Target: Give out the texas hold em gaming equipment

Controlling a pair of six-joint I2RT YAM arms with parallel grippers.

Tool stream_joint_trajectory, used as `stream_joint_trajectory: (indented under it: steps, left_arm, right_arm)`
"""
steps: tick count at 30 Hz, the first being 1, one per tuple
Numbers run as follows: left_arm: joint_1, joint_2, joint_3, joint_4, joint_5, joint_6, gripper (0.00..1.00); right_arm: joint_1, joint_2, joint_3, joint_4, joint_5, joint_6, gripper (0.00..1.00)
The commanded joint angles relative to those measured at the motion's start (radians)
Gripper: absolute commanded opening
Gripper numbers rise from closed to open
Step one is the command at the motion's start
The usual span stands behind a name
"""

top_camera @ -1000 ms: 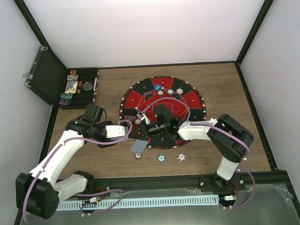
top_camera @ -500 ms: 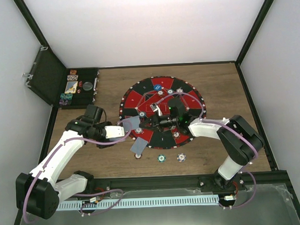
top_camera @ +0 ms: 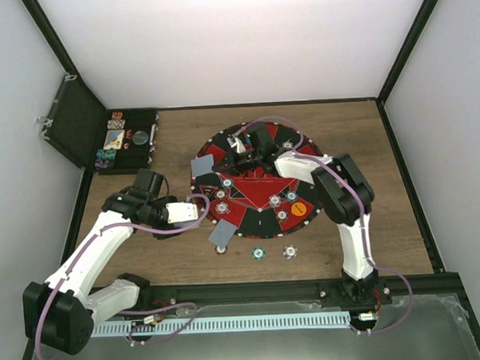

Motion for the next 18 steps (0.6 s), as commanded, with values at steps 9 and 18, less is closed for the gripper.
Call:
stream_joint_trajectory:
  steps: [9,18]
  left_arm:
    - [0.006,-0.040,0.000,-0.036,-0.012,-0.016,0.08]
    - [0.008,-0.030,0.004,-0.031,-0.014,-0.019,0.07]
  right_arm:
    - [-0.010,0.272,0.398,-0.392,0.203,-0.206,0.15]
    - [-0.012,0.052,0.254,-0.475,0.349,-0.274,0.49]
